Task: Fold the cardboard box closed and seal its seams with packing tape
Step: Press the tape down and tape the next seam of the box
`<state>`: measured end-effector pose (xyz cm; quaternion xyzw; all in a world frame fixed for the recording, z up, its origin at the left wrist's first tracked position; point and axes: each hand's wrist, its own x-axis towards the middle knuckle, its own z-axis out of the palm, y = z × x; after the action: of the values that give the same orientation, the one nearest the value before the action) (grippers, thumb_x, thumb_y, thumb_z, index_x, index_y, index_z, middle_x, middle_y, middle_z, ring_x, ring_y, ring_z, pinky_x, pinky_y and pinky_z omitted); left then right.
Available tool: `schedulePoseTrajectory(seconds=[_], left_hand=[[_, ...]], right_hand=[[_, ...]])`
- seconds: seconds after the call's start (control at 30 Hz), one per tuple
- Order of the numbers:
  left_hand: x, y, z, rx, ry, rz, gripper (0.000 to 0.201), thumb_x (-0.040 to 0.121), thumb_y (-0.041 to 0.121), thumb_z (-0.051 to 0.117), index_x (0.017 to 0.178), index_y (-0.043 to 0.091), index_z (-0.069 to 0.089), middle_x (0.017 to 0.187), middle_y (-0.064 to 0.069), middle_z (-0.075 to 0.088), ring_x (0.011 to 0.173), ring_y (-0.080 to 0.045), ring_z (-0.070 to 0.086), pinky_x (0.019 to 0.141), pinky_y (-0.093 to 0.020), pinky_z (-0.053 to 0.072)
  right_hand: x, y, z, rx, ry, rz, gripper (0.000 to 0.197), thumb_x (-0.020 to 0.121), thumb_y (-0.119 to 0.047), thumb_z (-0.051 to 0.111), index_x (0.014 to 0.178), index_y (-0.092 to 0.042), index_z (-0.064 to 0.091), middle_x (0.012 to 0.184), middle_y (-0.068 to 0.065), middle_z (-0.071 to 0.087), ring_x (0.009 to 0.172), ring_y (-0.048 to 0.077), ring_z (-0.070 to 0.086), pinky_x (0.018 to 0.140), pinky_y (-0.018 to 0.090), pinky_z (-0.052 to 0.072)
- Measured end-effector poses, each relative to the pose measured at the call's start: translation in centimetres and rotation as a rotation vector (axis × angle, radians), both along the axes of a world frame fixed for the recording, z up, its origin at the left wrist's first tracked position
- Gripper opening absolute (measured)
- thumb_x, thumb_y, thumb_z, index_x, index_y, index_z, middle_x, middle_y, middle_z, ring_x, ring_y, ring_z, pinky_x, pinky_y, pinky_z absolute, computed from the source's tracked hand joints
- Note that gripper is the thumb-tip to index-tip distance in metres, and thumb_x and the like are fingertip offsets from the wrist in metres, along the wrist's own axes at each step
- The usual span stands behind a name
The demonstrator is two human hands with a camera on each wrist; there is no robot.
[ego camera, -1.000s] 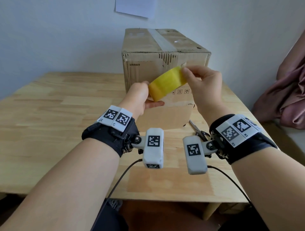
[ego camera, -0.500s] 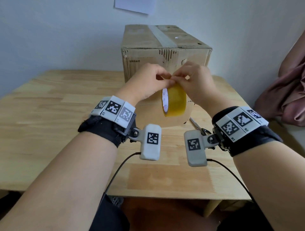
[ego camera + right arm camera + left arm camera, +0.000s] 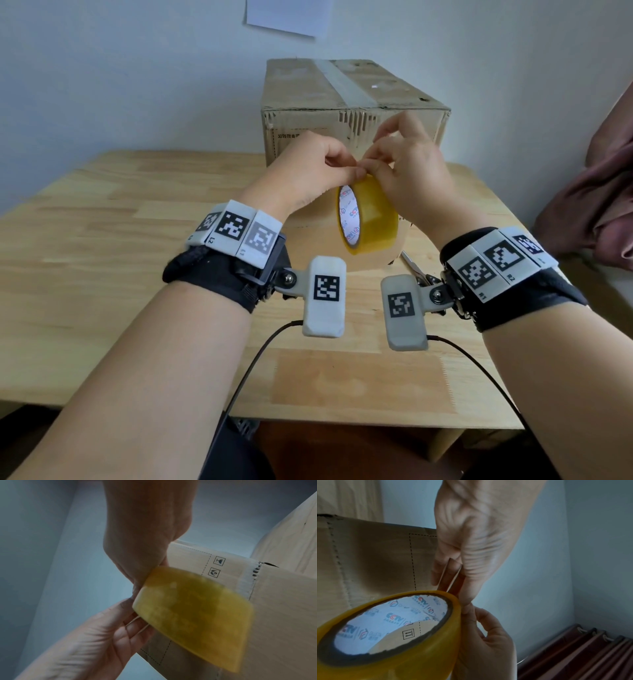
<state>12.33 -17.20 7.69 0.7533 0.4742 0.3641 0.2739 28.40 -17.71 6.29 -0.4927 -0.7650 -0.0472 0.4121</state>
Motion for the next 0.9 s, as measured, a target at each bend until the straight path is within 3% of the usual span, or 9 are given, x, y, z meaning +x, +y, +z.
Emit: schedulePoseTrajectory(seconds=[0.1,0.23,0.3,0.37,0.47,0.53,0.67,0.8,0.9], left_hand=[[0.0,0.0,0.2,-0.022,-0.015,0.014,0.012,0.079,0.022,0.074,0.072,0.023,0.065,0.068,0.011,0.059,0.064,-0.001,0.051,0.069,-0.018,0.042],[-0.1,0.0,0.2,-0.043,-0.060,0.047,0.014,0.079,0.016,0.073,0.069,0.021,0.064,0.063,0.010,0.058,0.064,-0.006,0.053,0.075,-0.027,0.048],[-0.2,0.1,0.0,-0.024,-0.086,0.060,0.016,0.079,0.016,0.072,0.068,0.022,0.064,0.063,0.011,0.059,0.065,-0.005,0.054,0.077,-0.029,0.049],[-0.2,0.3,-0.4,0.019,-0.123,0.095,0.016,0.081,0.018,0.070,0.069,0.023,0.062,0.067,0.011,0.058,0.065,-0.003,0.053,0.074,-0.027,0.047],[-0.3,0.8,-0.8,0.093,-0.172,0.147,0.020,0.084,0.018,0.067,0.069,0.027,0.058,0.069,0.012,0.057,0.066,-0.002,0.051,0.071,-0.024,0.044],[-0.4,0.9,-1.0,0.134,-0.214,0.179,0.017,0.087,0.016,0.063,0.073,0.023,0.058,0.071,0.011,0.056,0.067,-0.003,0.051,0.071,-0.023,0.044],[-0.2,0.9,-1.3,0.195,-0.304,0.197,0.012,0.085,0.021,0.062,0.074,0.026,0.060,0.072,0.006,0.060,0.071,-0.013,0.057,0.076,-0.043,0.055],[0.5,0.7,-2.3,0.206,-0.335,0.228,0.019,0.086,0.014,0.061,0.072,0.028,0.059,0.071,0.007,0.061,0.068,-0.010,0.055,0.068,-0.032,0.049],[1.1,0.4,-2.6,0.210,-0.385,0.247,0.020,0.085,0.016,0.060,0.071,0.031,0.060,0.076,0.003,0.066,0.076,-0.017,0.063,0.077,-0.040,0.054]], right_hand=[[-0.1,0.3,0.0,-0.033,0.024,0.033,0.018,0.087,-0.016,0.065,0.083,0.001,0.070,0.107,0.012,0.054,0.081,0.025,0.057,0.072,0.039,0.048],[-0.5,0.2,0.3,-0.097,0.096,0.093,0.014,0.088,-0.013,0.064,0.084,-0.001,0.071,0.097,0.005,0.052,0.082,0.015,0.051,0.069,0.008,0.038],[-0.6,0.2,0.3,-0.140,0.137,0.105,0.015,0.091,-0.013,0.061,0.090,-0.002,0.072,0.104,0.006,0.056,0.089,0.016,0.052,0.075,0.011,0.039],[-0.8,0.0,0.1,-0.198,0.176,0.117,0.022,0.094,-0.018,0.057,0.110,-0.007,0.069,0.122,0.006,0.056,0.103,0.014,0.054,0.081,0.008,0.036],[-1.0,-0.7,0.1,-0.350,0.393,0.214,0.057,0.090,-0.032,0.064,0.140,-0.021,0.039,0.134,-0.003,0.045,0.109,0.008,0.056,0.087,0.014,0.042],[-0.7,-1.0,0.2,-0.425,0.499,0.205,0.062,0.086,-0.036,0.067,0.139,-0.023,0.038,0.125,-0.003,0.050,0.099,0.008,0.058,0.079,0.020,0.048],[-0.5,-1.8,0.1,-0.652,0.750,0.279,0.048,0.088,-0.028,0.066,0.131,-0.017,0.048,0.092,-0.002,0.064,0.068,0.007,0.067,0.057,0.021,0.050],[-0.5,-1.6,0.5,-0.565,0.676,0.214,0.043,0.090,-0.026,0.064,0.131,-0.019,0.052,0.107,0.002,0.063,0.061,0.009,0.065,0.055,0.023,0.053],[0.2,-1.2,0.4,-0.596,0.622,0.175,0.041,0.089,-0.029,0.065,0.128,-0.019,0.055,0.109,0.007,0.060,0.052,0.015,0.063,0.050,0.026,0.053]])
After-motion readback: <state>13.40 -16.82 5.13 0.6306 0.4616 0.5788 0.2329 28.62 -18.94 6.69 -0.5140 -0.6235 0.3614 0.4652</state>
